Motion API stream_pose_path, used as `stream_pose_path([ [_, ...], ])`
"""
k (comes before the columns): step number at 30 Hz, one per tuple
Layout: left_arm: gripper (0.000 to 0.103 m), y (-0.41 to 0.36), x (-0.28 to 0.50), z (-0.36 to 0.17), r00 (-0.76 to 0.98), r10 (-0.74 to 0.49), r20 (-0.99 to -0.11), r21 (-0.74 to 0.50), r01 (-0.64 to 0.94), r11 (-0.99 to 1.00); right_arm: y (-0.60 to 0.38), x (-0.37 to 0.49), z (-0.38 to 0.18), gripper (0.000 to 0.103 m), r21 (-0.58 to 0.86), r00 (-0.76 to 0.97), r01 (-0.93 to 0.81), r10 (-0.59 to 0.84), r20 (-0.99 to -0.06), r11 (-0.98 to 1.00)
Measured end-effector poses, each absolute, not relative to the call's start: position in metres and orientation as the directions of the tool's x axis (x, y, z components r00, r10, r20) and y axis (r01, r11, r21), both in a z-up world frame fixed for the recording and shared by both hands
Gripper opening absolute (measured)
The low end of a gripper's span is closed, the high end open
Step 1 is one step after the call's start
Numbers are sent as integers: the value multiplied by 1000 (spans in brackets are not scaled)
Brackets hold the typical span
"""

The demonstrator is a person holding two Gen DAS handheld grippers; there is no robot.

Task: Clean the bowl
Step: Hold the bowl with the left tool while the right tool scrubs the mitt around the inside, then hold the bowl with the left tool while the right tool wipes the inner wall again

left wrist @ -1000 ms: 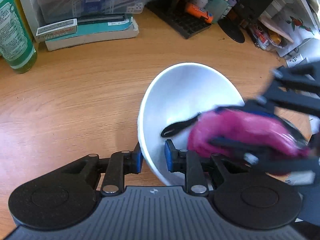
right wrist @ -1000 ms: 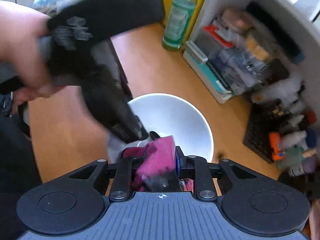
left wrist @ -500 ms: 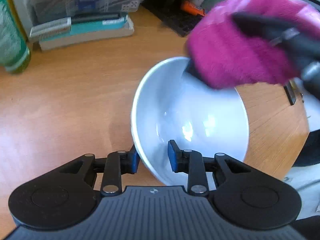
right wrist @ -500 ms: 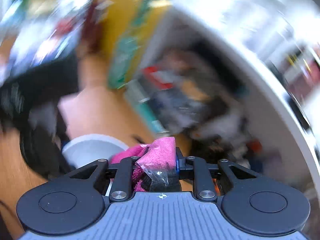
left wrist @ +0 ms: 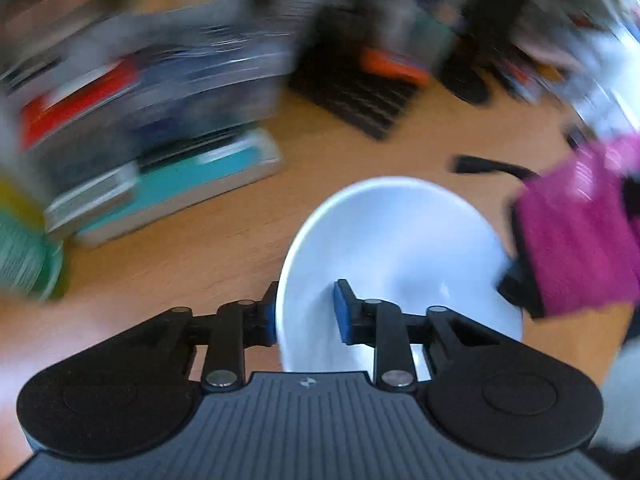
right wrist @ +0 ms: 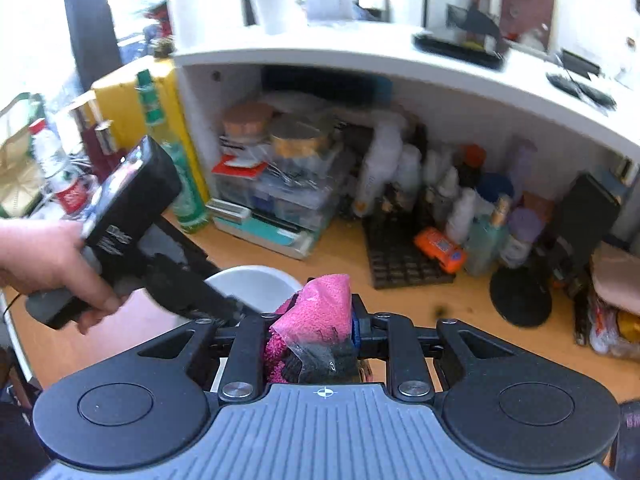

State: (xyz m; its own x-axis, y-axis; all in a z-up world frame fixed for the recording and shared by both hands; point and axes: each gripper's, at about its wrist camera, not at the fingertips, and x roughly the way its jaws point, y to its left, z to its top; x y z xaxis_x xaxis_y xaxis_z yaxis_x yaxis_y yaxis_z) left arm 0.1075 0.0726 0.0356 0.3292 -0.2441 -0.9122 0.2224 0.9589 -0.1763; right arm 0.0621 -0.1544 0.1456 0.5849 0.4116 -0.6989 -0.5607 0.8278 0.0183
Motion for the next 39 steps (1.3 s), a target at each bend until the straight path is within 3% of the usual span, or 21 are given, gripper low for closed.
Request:
stream_pose_path([
  [5,27,71,73,38,304,-225,-926,-189,142,972,-122,43,152,24,-75,543,-692,449,-710,718],
  [9,26,67,61,38,275,-243,-930,-212,137,968,-96,42,123,24,-103,421,-803,437,-795,587],
  [15,29,63,54,34,219,-297,-929,-264,168,950,-68,50,72,24,-230,343,-909,310,-887,347],
  [18,34,58,51,31,206,-312,-927,-277,182,944,-57,33,55,24,-442,455,-890,278,-846,113],
  [20,36,55,48,32,211,-309,-927,-271,191,944,-53,21,45,22,-595,566,-803,297,-769,-13],
  [24,37,53,50,31,208,-308,-928,-269,197,943,-60,23,80,23,-674,689,-717,335,-643,178],
  [26,37,51,50,32,204,-305,-930,-260,219,941,-71,32,102,23,-639,712,-702,327,-621,315],
  [30,43,31,65,41,237,-223,-946,-111,409,906,-115,65,143,24,-315,677,-644,328,-659,697],
  [32,58,21,75,44,253,-228,-940,-84,478,875,-139,77,145,24,-142,644,-578,343,-684,804],
  [34,65,5,94,46,264,-233,-936,-46,565,824,-161,83,140,24,-14,618,-506,351,-703,863],
  [37,61,-5,110,44,247,-233,-941,-30,622,783,-179,83,129,24,82,598,-440,360,-716,894],
  [39,48,-3,118,42,211,-263,-941,-79,619,782,-184,77,127,24,92,600,-422,354,-717,902],
])
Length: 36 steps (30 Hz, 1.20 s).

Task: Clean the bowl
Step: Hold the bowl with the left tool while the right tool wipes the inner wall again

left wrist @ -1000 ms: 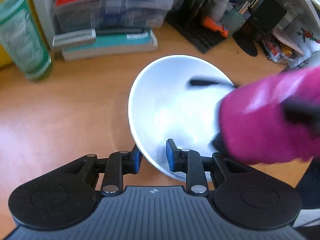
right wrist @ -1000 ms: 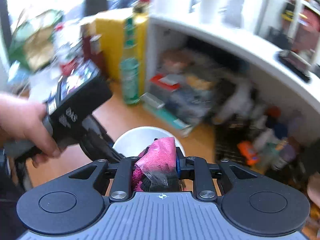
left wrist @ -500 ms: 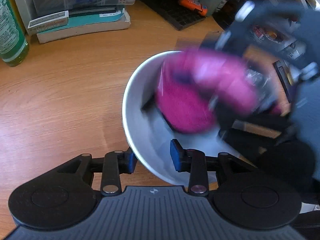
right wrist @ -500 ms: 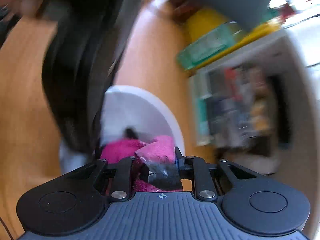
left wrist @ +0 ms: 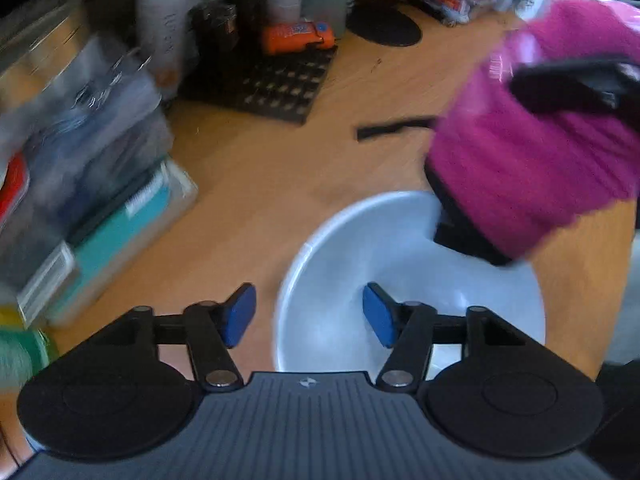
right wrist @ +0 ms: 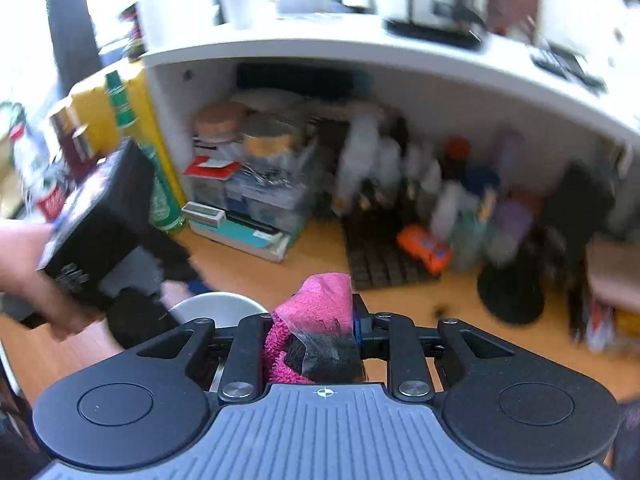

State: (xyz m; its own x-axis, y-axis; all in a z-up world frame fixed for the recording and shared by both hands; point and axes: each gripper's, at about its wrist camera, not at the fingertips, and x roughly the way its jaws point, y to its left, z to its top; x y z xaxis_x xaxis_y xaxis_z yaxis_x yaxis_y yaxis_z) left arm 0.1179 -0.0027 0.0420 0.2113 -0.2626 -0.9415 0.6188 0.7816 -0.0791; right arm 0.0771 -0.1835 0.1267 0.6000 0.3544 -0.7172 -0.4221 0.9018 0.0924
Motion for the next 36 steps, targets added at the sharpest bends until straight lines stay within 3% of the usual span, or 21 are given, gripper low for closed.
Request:
stream_pose_path([
  [1,36,3,118,42,210,-270,-940,-106,570,815,-186,75,126,24,91,603,-419,352,-716,903],
  [4,29,19,106,41,242,-261,-935,-137,431,892,-187,67,129,24,86,606,-437,363,-708,895],
  [8,31,35,76,36,232,-295,-927,-238,245,940,-178,65,137,24,77,594,-515,421,-686,853],
  [10,34,36,62,32,214,-322,-922,-283,191,940,-157,62,136,25,34,542,-640,484,-687,767],
  [15,35,37,49,27,204,-315,-927,-289,151,946,-104,51,88,28,-42,322,-851,456,-830,524],
  [20,49,40,50,31,173,-331,-928,-299,186,936,-73,29,50,28,-349,374,-927,305,-876,135],
  [22,51,34,46,33,178,-309,-934,-268,222,938,-68,16,41,28,-502,463,-862,298,-835,-68],
  [25,52,31,45,34,181,-296,-938,-251,234,939,-67,13,40,27,-683,618,-713,319,-719,-158],
  [29,51,32,48,33,176,-302,-937,-257,238,937,-70,19,64,28,-732,691,-682,328,-645,-2],
  [32,44,31,54,34,174,-288,-942,-235,271,934,-79,31,90,27,-667,706,-706,306,-639,237],
  [36,56,22,78,46,211,-274,-938,-172,402,899,-130,72,127,25,-218,629,-637,335,-701,740],
])
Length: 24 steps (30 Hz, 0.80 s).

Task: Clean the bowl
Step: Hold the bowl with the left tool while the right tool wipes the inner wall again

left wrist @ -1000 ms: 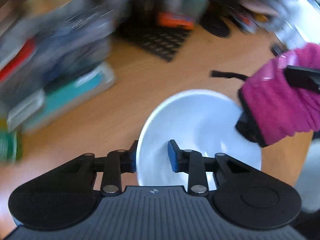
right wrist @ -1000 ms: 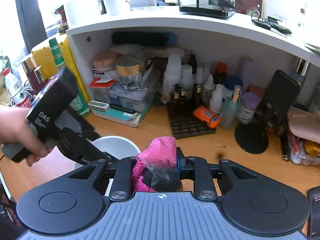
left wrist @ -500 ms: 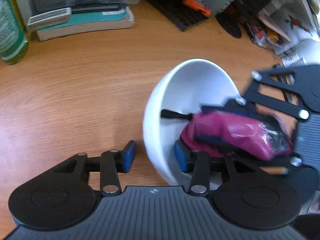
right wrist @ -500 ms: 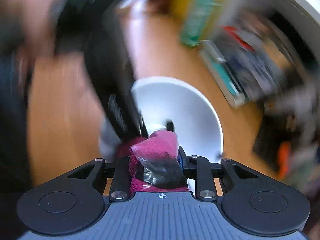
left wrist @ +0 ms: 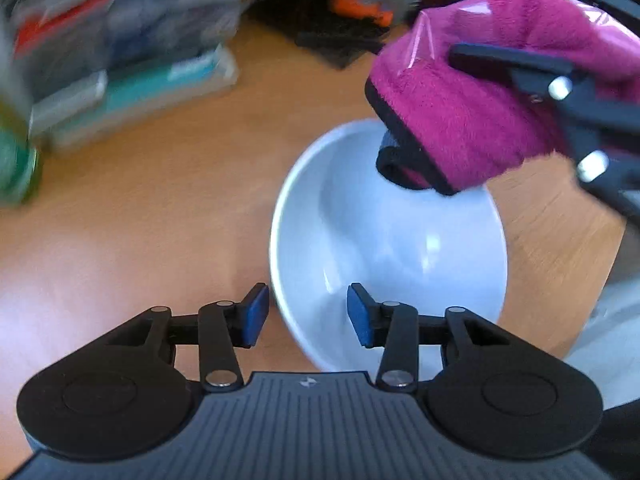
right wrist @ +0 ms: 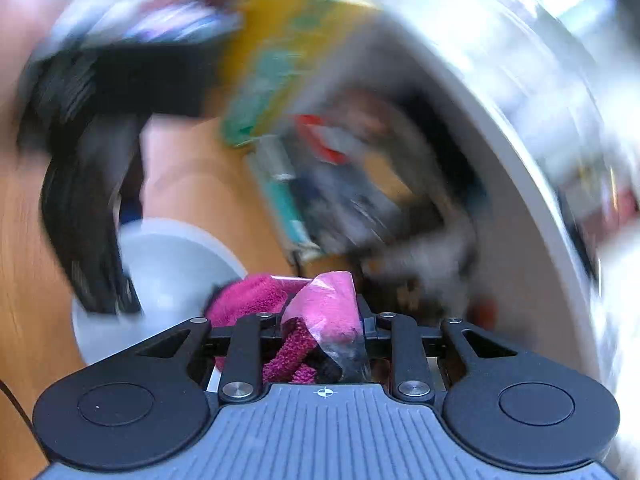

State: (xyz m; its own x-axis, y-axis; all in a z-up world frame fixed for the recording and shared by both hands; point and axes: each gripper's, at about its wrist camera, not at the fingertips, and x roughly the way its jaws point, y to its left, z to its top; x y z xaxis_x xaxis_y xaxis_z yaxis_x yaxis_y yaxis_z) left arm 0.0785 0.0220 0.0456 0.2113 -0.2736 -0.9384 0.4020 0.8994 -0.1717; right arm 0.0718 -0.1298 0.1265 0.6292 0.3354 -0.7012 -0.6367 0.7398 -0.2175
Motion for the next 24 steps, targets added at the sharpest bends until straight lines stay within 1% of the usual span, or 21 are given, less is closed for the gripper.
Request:
stream_pose_path([
  [1,62,20,85,48,220,-275,-936,-162,424,891,-143,79,128,24,-78,593,-595,371,-715,800],
  [2,62,15,93,51,238,-255,-937,-124,457,881,-156,84,129,23,53,559,-542,408,-722,839],
  [3,62,7,102,53,263,-208,-942,-48,508,860,-164,85,126,22,131,535,-512,434,-725,849],
  [4,60,4,105,52,269,-181,-946,-10,534,845,-172,86,124,21,207,512,-477,461,-724,854],
  [5,61,2,106,50,271,-159,-949,18,552,833,-180,86,121,20,278,490,-441,488,-722,853],
  [6,58,1,102,49,252,-157,-955,13,565,825,-185,81,117,20,325,471,-420,510,-720,847],
  [8,46,2,92,45,204,-164,-965,-13,586,810,-184,73,115,19,339,449,-436,528,-721,833],
  [9,44,2,87,43,180,-166,-969,-27,596,802,-182,69,114,19,342,436,-447,535,-724,827],
  [12,43,9,67,43,160,-188,-969,-66,565,823,-171,56,114,19,296,418,-507,531,-737,809],
  [14,43,15,55,42,147,-202,-968,-100,515,851,-153,50,113,19,231,391,-582,518,-761,779],
  [16,43,17,54,40,133,-210,-969,-120,492,862,-135,46,107,19,184,327,-667,506,-798,722],
  [18,49,21,55,37,122,-216,-969,-136,465,875,-119,48,97,19,136,263,-742,472,-842,657],
  [19,53,23,58,37,124,-211,-970,-134,454,881,-111,48,91,19,106,229,-785,445,-865,610],
  [21,57,27,63,37,134,-194,-972,-116,446,888,-95,49,85,19,49,185,-860,399,-898,508],
  [23,62,29,69,37,133,-182,-974,-106,444,890,-79,43,80,19,-61,206,-919,345,-916,390],
  [24,62,29,70,36,132,-180,-975,-104,444,890,-69,33,75,19,-168,250,-948,310,-917,269],
])
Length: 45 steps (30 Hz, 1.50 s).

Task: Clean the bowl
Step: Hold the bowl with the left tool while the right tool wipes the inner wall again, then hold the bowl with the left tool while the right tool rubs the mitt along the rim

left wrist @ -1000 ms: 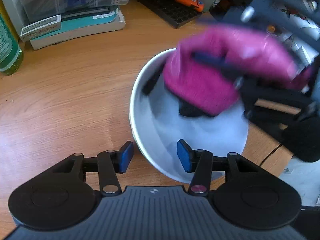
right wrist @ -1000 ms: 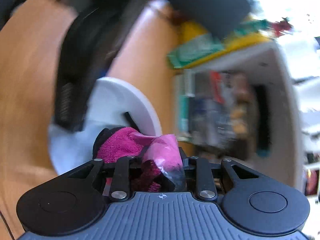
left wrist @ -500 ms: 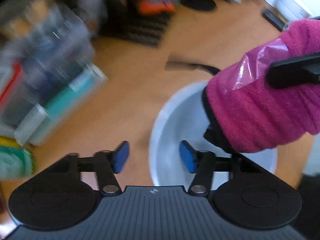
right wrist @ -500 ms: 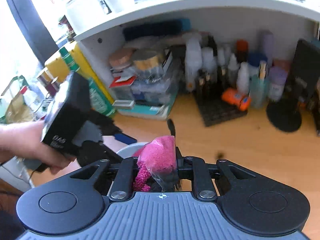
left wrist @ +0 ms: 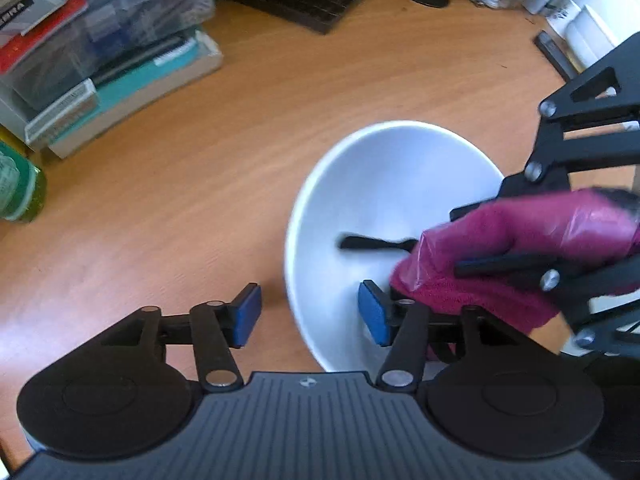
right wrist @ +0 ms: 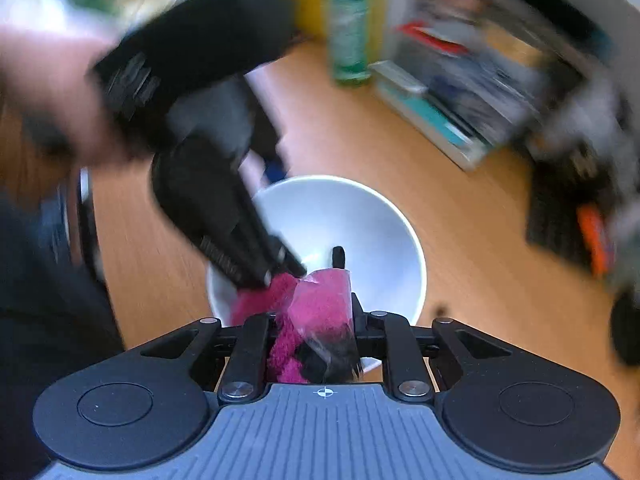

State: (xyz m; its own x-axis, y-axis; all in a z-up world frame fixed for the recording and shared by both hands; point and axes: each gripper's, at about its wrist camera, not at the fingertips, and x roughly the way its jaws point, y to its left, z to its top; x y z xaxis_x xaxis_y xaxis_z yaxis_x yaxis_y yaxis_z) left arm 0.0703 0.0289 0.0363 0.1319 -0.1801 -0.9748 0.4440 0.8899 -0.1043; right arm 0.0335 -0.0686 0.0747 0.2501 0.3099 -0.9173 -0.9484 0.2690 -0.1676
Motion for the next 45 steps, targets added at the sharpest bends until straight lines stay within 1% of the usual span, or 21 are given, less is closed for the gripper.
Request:
stream_pose_path([
  [3,64,28,68,35,114,-183,-976,-113,452,885,-57,16,62,19,-393,395,-917,282,-874,67],
  [5,64,27,64,33,113,-190,-975,-122,440,890,-55,21,66,19,-465,468,-881,308,-828,90],
  [8,65,29,62,32,118,-202,-972,-137,415,900,-61,40,98,19,-388,491,-865,376,-786,318],
  [10,70,29,62,32,127,-199,-972,-132,410,903,-79,56,116,19,-173,452,-825,443,-775,538],
  [12,71,29,63,31,140,-190,-972,-118,410,905,-93,54,109,22,-49,417,-784,467,-780,618],
  [13,72,28,64,31,139,-190,-972,-117,414,903,-96,48,100,24,-38,402,-787,464,-789,616],
  [15,76,28,65,30,137,-187,-973,-113,425,898,-99,32,89,43,-50,376,-816,463,-802,576],
  [16,79,29,65,30,137,-185,-973,-110,430,896,-100,26,85,45,-53,364,-827,461,-810,559],
  [18,81,31,65,29,132,-184,-974,-109,438,893,-100,32,89,61,-31,333,-826,443,-832,563],
  [20,81,31,66,29,125,-183,-975,-110,443,890,-95,42,90,66,-14,272,-839,396,-877,544],
  [22,83,29,67,29,120,-179,-977,-106,456,883,-86,43,91,65,-50,241,-873,340,-909,484],
  [23,85,29,67,29,117,-179,-977,-106,463,880,-82,42,89,58,-71,242,-887,328,-913,457],
  [24,85,28,68,29,115,-175,-978,-101,475,874,-75,37,88,46,-117,247,-914,302,-921,388],
  [27,91,26,71,27,101,-173,-980,-99,510,855,-70,37,78,33,-142,243,-925,262,-934,353],
  [31,93,19,72,25,94,-179,-979,-90,588,804,-67,32,75,27,-237,332,-915,276,-902,326],
  [33,87,14,76,27,100,-204,-974,-95,635,767,-72,29,80,27,-254,384,-883,299,-874,394],
  [34,72,13,81,30,97,-229,-968,-112,651,750,-74,29,81,27,-256,401,-870,303,-864,422],
  [35,48,13,84,31,92,-241,-966,-123,656,745,-76,28,84,28,-257,415,-858,306,-857,445],
  [37,31,15,107,39,90,-282,-955,-163,635,755,-83,22,97,28,-263,469,-812,314,-825,521],
  [42,26,26,128,41,126,-271,-954,-152,579,801,-102,20,125,29,-256,555,-716,307,-773,650],
  [45,22,54,113,40,210,-271,-939,-176,382,907,-109,27,136,29,-258,570,-703,306,-763,663],
])
